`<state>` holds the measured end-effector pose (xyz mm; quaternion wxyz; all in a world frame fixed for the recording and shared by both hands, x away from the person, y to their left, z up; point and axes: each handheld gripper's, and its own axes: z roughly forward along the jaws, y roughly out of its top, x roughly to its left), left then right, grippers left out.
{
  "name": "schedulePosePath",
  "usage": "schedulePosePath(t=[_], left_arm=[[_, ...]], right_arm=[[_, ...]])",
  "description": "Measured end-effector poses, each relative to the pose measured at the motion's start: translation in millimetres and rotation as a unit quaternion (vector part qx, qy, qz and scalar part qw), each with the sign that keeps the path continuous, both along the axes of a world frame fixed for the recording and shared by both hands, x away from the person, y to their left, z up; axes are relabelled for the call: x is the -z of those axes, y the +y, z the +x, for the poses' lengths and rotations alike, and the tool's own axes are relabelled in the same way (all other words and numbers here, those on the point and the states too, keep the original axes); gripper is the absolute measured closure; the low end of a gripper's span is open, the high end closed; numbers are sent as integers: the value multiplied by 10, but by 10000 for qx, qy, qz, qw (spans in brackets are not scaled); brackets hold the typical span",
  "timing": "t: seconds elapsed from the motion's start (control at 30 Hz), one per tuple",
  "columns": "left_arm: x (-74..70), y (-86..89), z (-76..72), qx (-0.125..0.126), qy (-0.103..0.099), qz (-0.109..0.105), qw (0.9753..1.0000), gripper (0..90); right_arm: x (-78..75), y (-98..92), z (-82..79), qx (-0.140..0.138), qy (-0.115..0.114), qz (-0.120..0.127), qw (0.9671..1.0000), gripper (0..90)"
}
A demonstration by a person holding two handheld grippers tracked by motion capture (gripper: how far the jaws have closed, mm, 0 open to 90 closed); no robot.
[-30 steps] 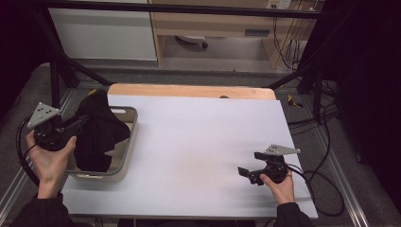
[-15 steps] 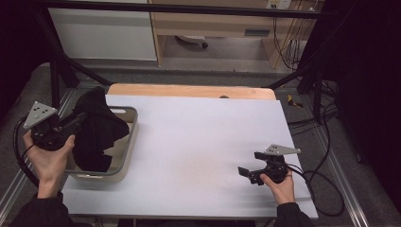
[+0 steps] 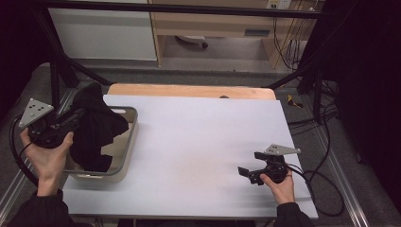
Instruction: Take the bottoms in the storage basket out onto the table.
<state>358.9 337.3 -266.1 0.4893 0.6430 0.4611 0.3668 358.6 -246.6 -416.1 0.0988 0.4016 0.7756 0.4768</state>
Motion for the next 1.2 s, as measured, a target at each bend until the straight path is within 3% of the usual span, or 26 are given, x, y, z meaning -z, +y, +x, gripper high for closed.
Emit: schedulePosePath(t=[0.9,1.2], left_arm=[[-162,-133,-33,54,-457,-151,9988,779],[-189,-194,-26,98,-494,-168,9986,779]], right_arm=[[-4,-4,-2,5,-3,6,10000,6],[-3,-4,-1,4,-3,5,10000,6]])
